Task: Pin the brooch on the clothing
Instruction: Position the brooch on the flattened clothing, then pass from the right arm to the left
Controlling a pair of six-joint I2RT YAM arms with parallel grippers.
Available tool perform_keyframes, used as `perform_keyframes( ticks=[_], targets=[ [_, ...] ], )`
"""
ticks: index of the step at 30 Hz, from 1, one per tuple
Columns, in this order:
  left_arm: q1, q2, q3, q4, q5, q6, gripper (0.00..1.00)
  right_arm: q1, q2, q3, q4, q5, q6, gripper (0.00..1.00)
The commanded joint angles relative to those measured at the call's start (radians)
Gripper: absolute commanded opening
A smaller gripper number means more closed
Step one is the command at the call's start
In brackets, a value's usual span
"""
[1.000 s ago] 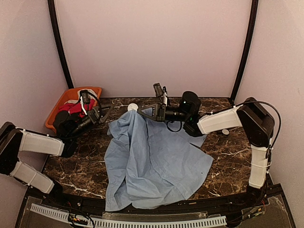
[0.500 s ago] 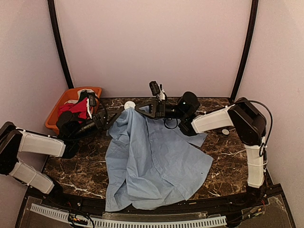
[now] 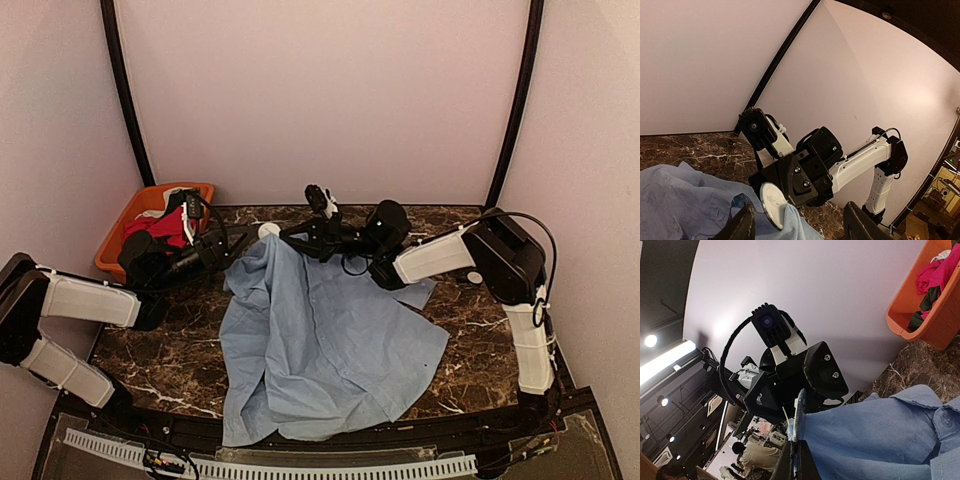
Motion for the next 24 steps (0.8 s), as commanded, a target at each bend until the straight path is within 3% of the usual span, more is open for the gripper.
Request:
perform_keyframes(
  ticks=[1,7,15,24],
  targets=[
    [-0.005,-0.048,-0.005,-0.014,-0.040,0.027,0.60,-0.008,0.011,0.045,0.315,-0.004,0.048,0.00],
    [-0.005,-0.105,-0.033,-0.067,-0.142,0.051,0.60,-0.007,0.012,0.049,0.316,-0.003,0.053,0.00],
    [-0.005,-0.103,-0.027,-0.079,-0.130,0.034,0.59,-0.009,0.004,0.058,0.279,-0.021,0.022,0.00],
    [-0.009,-0.018,-0.031,0.018,-0.064,-0.033,0.58,-0.008,-0.119,0.014,-0.067,-0.076,-0.314,0.00]
  ],
)
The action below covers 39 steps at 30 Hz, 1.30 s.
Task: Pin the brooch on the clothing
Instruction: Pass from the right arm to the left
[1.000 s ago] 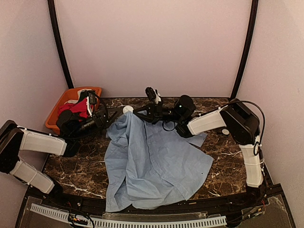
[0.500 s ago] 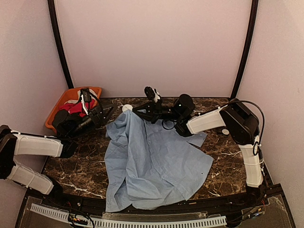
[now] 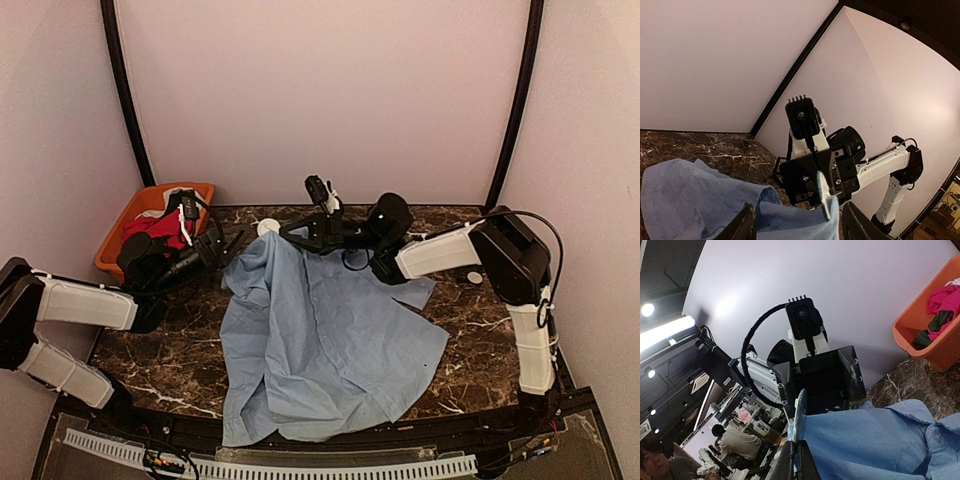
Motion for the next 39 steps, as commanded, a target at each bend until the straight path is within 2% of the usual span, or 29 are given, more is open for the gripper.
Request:
perform_keyframes(
  ticks=[1,8,13,39],
  targets=[
    [-0.007,0.042,-0.006,0.097,0.056,-0.043,0.58,-0.008,-0.109,-0.011,-0.073,-0.034,-0.223,0.00],
    [-0.013,0.125,0.014,0.251,0.101,-0.108,0.57,-0.004,-0.183,-0.014,-0.325,-0.015,-0.444,0.00],
    [-0.017,0.145,0.042,0.302,0.130,-0.121,0.54,-0.004,-0.209,-0.024,-0.397,0.001,-0.505,0.00],
    [-0.019,0.073,0.034,0.304,0.173,-0.114,0.52,-0.011,-0.225,-0.056,-0.378,0.011,-0.498,0.00]
  ],
)
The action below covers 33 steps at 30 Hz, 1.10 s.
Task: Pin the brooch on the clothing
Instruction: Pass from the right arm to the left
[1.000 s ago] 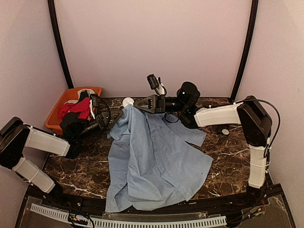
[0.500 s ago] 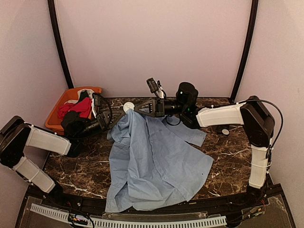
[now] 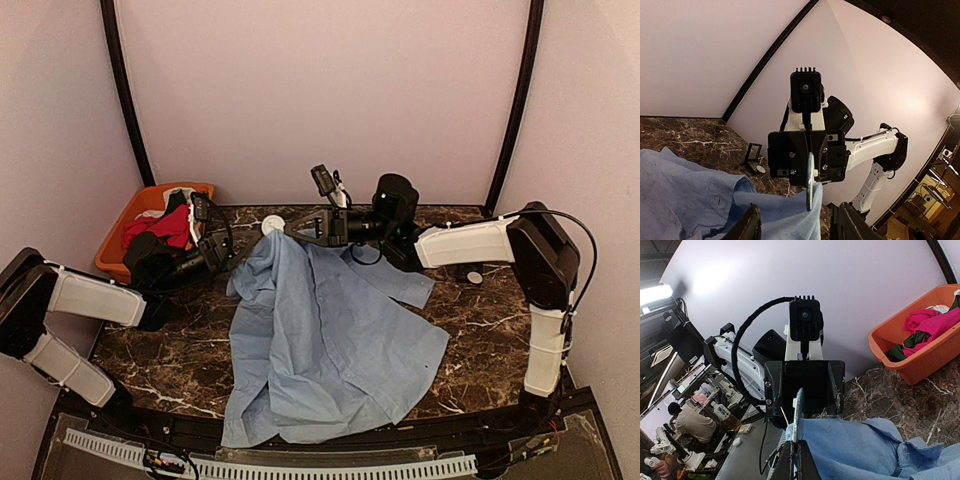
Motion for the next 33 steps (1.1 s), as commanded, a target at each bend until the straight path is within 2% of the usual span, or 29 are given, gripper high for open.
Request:
perform_keyframes(
  ticks=[1,16,33],
  targets=[
    [-0.006,-0.015,0.009,0.212,0.034,-0.003,0.52,-0.006,-0.037,-0.004,0.029,0.002,0.004,0.00],
    [-0.014,0.051,0.061,0.226,0.052,-0.018,0.46,0.002,-0.038,-0.001,0.009,-0.010,-0.013,0.00],
    [-0.017,0.077,0.074,0.232,0.058,-0.021,0.28,0.008,-0.036,0.011,-0.021,-0.027,-0.033,0.00]
  ],
)
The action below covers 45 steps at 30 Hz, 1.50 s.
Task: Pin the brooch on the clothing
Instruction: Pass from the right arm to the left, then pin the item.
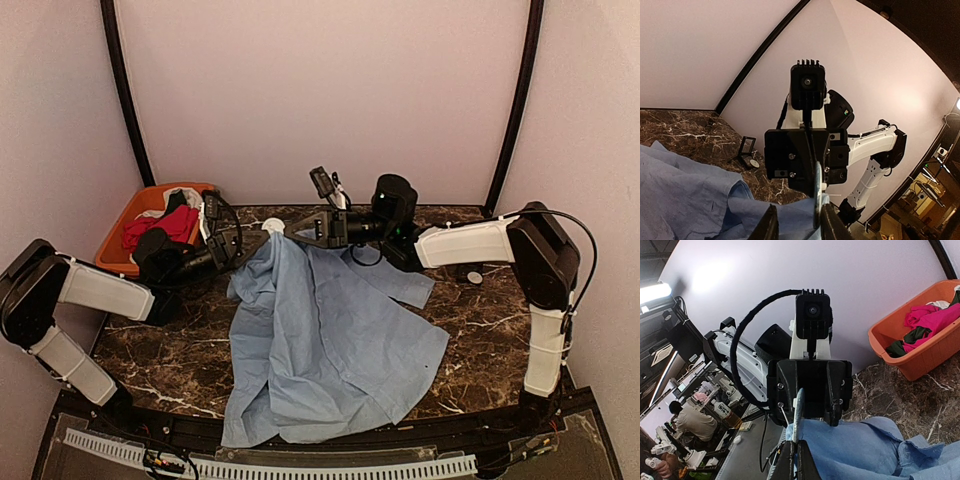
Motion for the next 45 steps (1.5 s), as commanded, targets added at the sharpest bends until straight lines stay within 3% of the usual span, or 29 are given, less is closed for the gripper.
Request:
perform_keyframes(
  ticks=[1,8,18,22,26,40,45],
  targets=[
    [-0.006,0.003,0.018,0.222,0.018,0.007,0.27,0.006,-0.038,0.013,-0.008,-0.018,-0.032,0.00],
    [-0.006,0.018,0.013,0.247,0.011,-0.003,0.01,0.011,-0.043,0.019,-0.061,-0.024,-0.084,0.00],
    [-0.006,0.047,0.024,0.297,0.079,-0.012,0.01,0.025,-0.082,0.033,-0.193,-0.029,-0.219,0.00],
    [-0.006,0.031,0.015,0.297,0.127,0.049,0.01,0.025,-0.107,0.035,-0.259,-0.039,-0.277,0.27],
    [-0.008,0.015,0.008,0.299,0.180,0.120,0.01,0.024,-0.139,0.047,-0.362,-0.036,-0.368,0.39],
    [-0.015,-0.020,0.017,0.298,0.280,0.255,0.01,0.054,-0.171,0.111,-0.632,0.039,-0.594,0.41],
    [-0.029,-0.021,0.052,0.299,0.405,0.282,0.01,0.082,-0.193,0.111,-0.716,0.086,-0.670,0.41]
  ],
)
